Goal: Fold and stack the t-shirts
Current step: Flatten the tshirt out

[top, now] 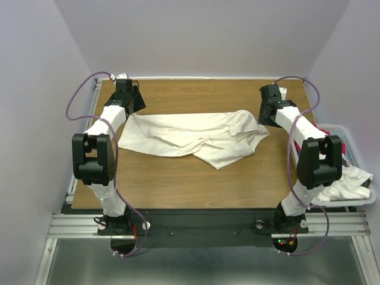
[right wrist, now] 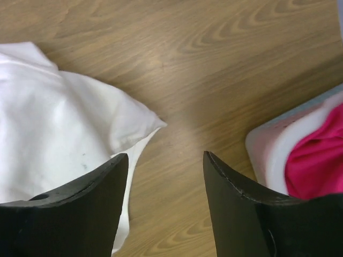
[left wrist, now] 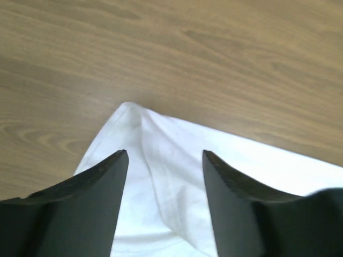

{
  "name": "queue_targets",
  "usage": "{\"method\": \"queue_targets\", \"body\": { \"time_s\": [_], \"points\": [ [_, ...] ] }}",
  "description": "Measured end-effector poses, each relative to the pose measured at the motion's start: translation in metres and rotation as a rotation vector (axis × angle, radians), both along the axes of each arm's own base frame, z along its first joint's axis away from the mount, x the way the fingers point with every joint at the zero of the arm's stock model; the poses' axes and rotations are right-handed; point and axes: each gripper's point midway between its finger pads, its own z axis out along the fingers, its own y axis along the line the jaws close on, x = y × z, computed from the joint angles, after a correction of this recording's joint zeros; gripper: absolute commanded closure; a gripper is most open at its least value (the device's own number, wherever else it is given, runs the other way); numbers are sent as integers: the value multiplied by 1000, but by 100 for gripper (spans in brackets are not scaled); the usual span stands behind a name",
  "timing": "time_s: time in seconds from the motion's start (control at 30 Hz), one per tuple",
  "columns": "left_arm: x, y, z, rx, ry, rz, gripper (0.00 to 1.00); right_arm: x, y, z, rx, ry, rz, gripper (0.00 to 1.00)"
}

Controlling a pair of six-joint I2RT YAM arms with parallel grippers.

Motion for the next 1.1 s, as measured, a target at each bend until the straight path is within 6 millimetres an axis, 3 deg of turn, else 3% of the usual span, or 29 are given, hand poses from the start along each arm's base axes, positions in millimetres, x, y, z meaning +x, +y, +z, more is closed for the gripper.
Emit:
{"method": "queue_targets", "body": {
  "time_s": [0.1, 0.17, 0.2, 0.27, 0.33, 0.4, 0.5, 0.6, 0.8, 1.1],
  "points": [
    [4, -11, 22, -28, -57, -33, 23, -1, -1, 13, 32, -21, 7, 34],
    [-4, -29, 36, -52, -97, -76, 23, -2, 13, 30, 86, -60, 58, 34],
    [-10, -37, 40, -62, -115, -94, 23, -2, 17, 36, 106, -75, 76, 34],
    [-41, -70, 39, -102, -110, -173, 24, -5, 29, 53, 155, -117, 121, 34],
    [-64, -96, 31, -143, -98, -234, 24, -12, 38, 65, 195, -156, 159, 34],
    [-87, -118, 11, -189, -60, -278, 24, -22, 46, 64, 238, -157, 195, 34],
    [-116, -137, -31, -229, 43, -299, 25, -33, 57, 49, 290, -119, 234, 34],
    [-127, -148, -54, -251, 101, -299, 30, -44, 70, 26, 345, -52, 266, 34],
    [-114, -155, -70, -267, 106, -275, 38, -44, 90, 23, 414, -45, 323, 34],
    [-64, -175, -71, -266, 77, -282, 41, -50, 96, 17, 435, -41, 342, 34]
  ]
}}
